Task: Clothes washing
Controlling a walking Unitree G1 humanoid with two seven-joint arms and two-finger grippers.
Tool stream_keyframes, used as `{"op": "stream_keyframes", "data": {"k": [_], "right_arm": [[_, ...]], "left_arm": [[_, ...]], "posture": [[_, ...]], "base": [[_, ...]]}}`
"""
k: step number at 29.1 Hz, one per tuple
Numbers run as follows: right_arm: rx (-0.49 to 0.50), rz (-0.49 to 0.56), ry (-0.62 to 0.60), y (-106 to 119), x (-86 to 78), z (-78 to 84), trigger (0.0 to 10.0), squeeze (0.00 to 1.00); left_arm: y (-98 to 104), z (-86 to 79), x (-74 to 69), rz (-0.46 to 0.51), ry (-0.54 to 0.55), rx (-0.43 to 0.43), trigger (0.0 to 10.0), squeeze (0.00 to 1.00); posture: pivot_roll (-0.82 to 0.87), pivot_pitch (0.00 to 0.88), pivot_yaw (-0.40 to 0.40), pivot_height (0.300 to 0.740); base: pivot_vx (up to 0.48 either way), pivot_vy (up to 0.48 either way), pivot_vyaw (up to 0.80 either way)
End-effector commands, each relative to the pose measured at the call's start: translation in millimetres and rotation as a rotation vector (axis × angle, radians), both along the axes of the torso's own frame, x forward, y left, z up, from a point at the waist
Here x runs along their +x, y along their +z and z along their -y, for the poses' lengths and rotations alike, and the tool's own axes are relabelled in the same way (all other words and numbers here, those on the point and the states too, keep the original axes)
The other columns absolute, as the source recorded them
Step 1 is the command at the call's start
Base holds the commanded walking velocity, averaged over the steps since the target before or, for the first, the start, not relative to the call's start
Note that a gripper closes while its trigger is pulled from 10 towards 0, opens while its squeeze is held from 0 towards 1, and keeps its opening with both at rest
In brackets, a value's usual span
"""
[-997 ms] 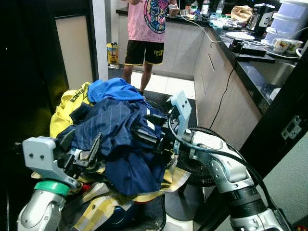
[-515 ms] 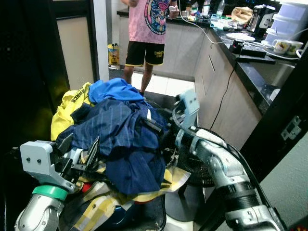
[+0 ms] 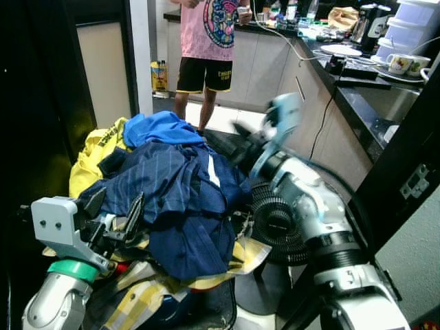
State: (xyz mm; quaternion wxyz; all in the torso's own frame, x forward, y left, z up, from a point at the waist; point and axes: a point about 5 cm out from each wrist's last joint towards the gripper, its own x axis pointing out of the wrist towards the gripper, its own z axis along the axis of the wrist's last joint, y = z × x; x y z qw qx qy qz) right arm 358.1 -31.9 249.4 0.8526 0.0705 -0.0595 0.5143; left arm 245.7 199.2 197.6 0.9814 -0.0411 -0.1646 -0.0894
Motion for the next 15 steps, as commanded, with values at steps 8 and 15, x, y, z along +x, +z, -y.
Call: {"op": "stream_keyframes", "data": {"k": [8,15], "right_arm": [[-0.027,-0.076,-0.258,-10,25.9,14.3,10.0,0.00],[-0.045,-0.092,-0.234,-13,24.3,11.3,10.0,0.00]], "left_arm": [[-7,5.1,-3.7,-0.050,-0.032,0.005,10.0,0.00],[-9,4.7,-6.8,-0.079,-0.039,0.016,10.0,0.00]], "posture": [[0.02,0.109,-0.033,0.740],[0.02,0.132,-0.029,0.740]], "base": [[0.000,0.000,0.00],[0.000,0.000,0.00]]}}
